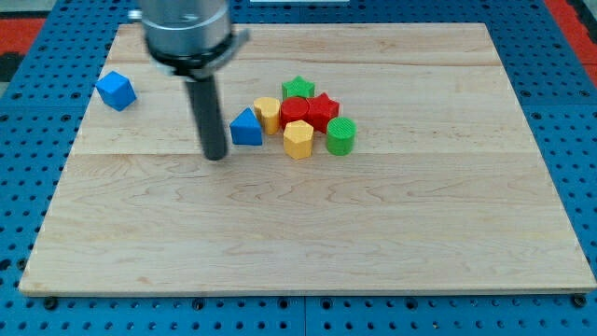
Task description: Push the blue triangle in between the yellow blocks
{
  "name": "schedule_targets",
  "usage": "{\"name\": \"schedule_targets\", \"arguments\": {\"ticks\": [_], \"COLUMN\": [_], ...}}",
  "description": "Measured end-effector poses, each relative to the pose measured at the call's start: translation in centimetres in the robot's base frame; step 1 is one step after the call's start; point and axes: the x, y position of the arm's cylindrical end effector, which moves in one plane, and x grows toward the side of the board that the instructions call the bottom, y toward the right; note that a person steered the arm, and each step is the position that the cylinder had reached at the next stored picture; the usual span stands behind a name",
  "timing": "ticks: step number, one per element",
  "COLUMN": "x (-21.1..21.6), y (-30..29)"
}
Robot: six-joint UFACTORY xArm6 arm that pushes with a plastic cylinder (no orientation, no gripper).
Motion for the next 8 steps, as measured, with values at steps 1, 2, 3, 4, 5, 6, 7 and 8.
{"name": "schedule_targets", "arguments": {"ticks": [1, 2, 3, 4, 5, 6, 7, 8], "x": [-2.0, -6.5, -7.9, -6.4, -4.5, -2.9, -2.0, -1.3], "y": [-5.0, -4.9, -1.6, 1.4, 3.3, 5.0, 5.9, 5.9]}}
